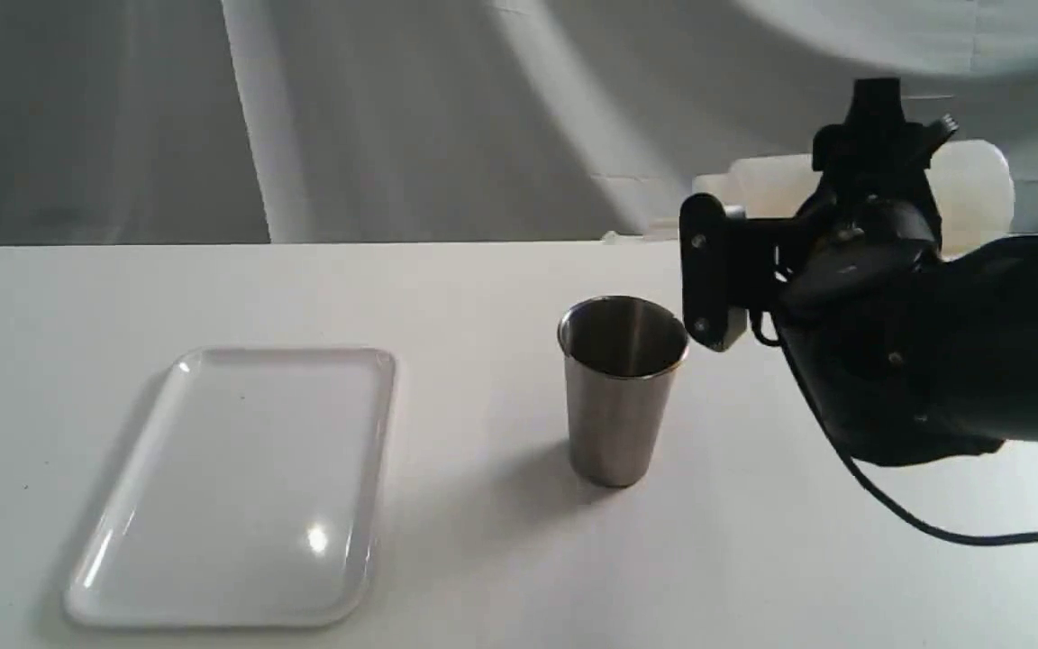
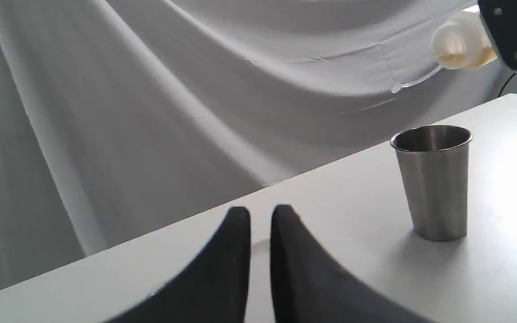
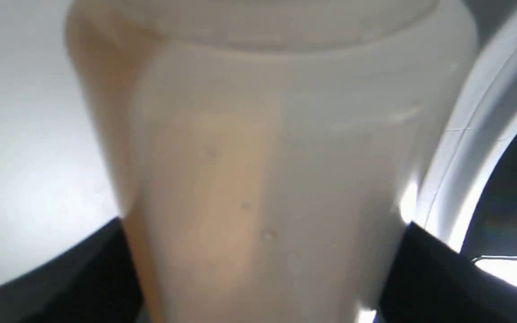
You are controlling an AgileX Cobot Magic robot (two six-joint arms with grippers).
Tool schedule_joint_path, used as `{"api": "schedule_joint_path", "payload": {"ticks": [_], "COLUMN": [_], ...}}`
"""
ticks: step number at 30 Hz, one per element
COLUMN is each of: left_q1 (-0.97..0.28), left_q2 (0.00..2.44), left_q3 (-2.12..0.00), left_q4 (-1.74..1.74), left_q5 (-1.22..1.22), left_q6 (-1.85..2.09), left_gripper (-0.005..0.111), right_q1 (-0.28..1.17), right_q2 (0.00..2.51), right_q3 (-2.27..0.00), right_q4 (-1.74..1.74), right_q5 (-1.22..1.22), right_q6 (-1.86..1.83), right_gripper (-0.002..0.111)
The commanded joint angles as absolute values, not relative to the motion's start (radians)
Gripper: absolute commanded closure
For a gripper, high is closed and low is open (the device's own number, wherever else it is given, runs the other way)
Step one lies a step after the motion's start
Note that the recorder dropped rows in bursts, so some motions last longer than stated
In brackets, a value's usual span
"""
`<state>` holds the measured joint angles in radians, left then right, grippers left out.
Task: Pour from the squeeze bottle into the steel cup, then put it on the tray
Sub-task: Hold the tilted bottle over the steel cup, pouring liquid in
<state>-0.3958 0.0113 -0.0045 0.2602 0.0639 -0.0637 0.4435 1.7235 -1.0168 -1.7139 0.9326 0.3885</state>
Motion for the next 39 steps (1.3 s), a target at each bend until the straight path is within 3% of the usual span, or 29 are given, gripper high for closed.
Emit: {"api": "schedule_joint_path", "payload": {"ticks": [1, 39], "left_q1": [-0.394, -0.394], "left_q2": [0.014, 0.014], "left_q3": [0.0, 0.0], "left_q4": [0.258, 0.258], "left_q5": [0.057, 0.057], "left_q6": [-0.067, -0.067], "left_gripper": [0.098, 0.098], "right_q1": [0.456, 0.469], "right_q2": [1.714, 1.714], "right_q3": [-1.043, -1.043], "right_q4": [-1.744, -1.744], "right_q5": [0.98, 1.047], "right_q6": [0.355, 0.086], "right_gripper": [0.064, 0.064]}}
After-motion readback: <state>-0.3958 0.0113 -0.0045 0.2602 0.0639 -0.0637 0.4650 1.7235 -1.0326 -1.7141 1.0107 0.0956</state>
